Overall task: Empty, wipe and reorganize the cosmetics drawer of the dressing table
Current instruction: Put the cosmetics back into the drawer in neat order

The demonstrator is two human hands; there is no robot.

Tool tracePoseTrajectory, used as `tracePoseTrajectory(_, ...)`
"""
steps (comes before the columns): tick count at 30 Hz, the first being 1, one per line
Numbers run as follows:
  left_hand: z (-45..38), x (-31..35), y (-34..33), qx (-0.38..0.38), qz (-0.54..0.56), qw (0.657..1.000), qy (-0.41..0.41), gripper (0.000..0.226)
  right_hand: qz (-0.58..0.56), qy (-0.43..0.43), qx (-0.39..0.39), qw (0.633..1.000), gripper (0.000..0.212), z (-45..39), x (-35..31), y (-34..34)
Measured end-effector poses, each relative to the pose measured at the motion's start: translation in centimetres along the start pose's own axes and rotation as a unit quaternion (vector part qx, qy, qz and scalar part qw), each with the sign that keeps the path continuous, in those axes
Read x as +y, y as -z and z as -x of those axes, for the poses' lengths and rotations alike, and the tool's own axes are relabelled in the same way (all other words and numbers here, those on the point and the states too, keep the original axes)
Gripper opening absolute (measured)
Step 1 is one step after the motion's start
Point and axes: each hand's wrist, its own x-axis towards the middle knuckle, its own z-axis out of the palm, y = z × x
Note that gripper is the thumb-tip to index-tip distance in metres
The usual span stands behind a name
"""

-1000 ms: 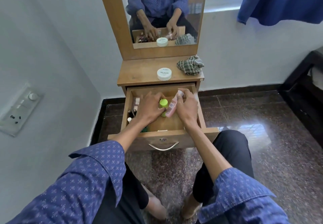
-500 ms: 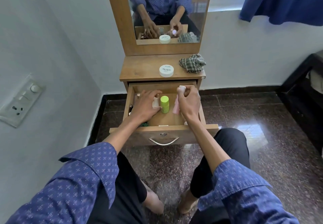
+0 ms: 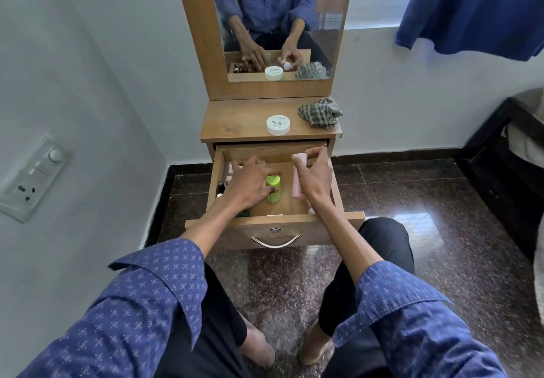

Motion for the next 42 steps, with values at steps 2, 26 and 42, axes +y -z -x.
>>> tracePoseTrajectory(2, 0.7, -0.2, 0.5, -0.013, 0.016, 1.000, -0.005, 0.050, 0.026, 0.006, -0.018, 0.999, 0.037, -0.3, -0.1, -0.3)
tracePoseTrajectory(26, 4.2, -2.1, -1.6, 0.098, 0.068, 0.993, 0.007, 0.040, 0.309, 0.039, -0.253, 0.916, 0.067, -3.0, -0.7, -3.2)
tracePoseTrajectory(42, 4.1, -2.3, -2.0, 0.091, 0.082, 0.992, 0.017, 0.048, 0.284, 0.109, -0.242, 0.921, 0.058, -0.4, 1.2, -4.4)
